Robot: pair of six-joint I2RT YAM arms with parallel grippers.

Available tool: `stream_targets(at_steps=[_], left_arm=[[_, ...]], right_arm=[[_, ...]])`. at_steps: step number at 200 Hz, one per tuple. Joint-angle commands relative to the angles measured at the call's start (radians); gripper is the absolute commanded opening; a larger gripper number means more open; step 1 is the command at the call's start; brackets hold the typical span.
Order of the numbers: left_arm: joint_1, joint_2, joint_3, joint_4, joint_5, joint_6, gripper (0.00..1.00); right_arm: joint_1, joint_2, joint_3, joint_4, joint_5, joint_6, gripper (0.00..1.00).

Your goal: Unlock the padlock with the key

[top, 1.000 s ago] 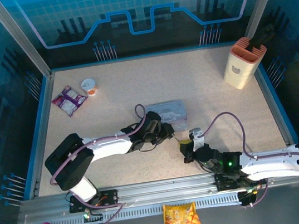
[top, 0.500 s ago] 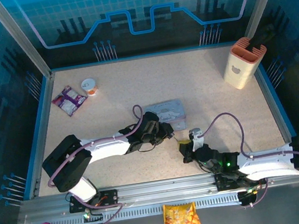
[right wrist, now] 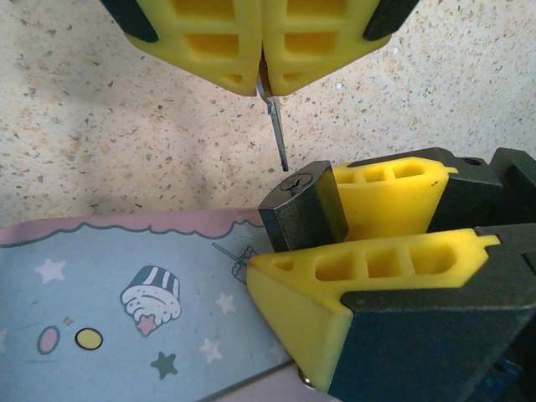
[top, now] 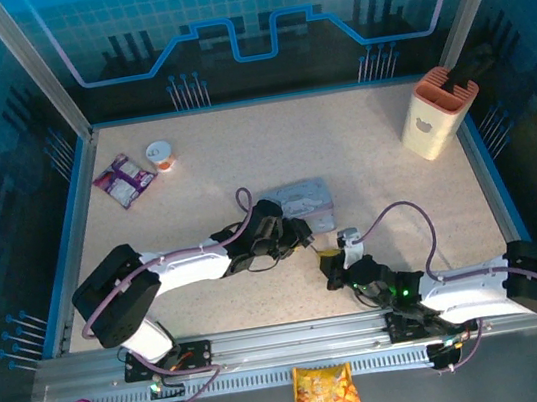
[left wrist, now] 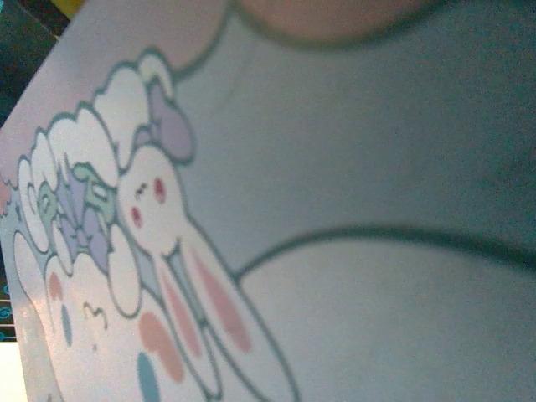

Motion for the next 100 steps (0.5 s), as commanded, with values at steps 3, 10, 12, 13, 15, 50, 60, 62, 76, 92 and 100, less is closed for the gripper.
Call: stream_targets(at_steps=[3,10,12,13,15,50,60,62,76,92,100], left_arm=[[0.008,-0.038,-0.013,0.055,0.038,-0.024,0.15],[0.009,-0.037,-0.014,0.056,0.038,-0.026,0.15],[0.010,-0.038,-0.014,0.056,0.038,-0.026,0.15],[0.010,-0.038,-0.014,0.057,0.038,-0.025,0.15],[0.010,-0.038,-0.015,0.056,0.038,-0.026,0.15],[0.014,-0.037,-0.017,0.064,0.042,-0.030,0.15],[0.016,-0.037,-0.016,0.064,0.042,-0.028,0.15],[0.017,-0.037,-0.016,0.064,0.041,-0.028,0.15],[0.018,-0.034,-0.019,0.067,0.042,-0.028,0.15],[0.020,-0.031,-0.016,0.071,0.048,-0.030,0.15],[0.021,-0.030,-0.014,0.070,0.050,-0.028,0.15]], right_arm=[[-0.010,0.021,0.002,0.084,-0.006,-0.002,0.00],[-0.010,0.024,0.002,0.092,-0.010,-0.004,0.00],[-0.010,0.025,0.002,0.093,-0.009,-0.004,0.00],[-0.010,0.025,0.001,0.093,-0.009,-0.005,0.00],[-0.010,0.025,0.002,0.093,-0.011,-0.006,0.00],[-0.008,-0.001,0.003,0.062,-0.005,-0.008,0.00],[-0.006,-0.017,0.002,0.039,0.004,-0.009,0.00],[-0.006,-0.021,0.001,0.036,0.004,-0.008,0.00],[-0.006,-0.043,-0.006,0.020,0.015,-0.005,0.00],[-0.007,-0.071,-0.020,0.010,0.025,-0.006,0.00],[-0.007,-0.086,-0.022,-0.001,0.029,-0.006,0.00]])
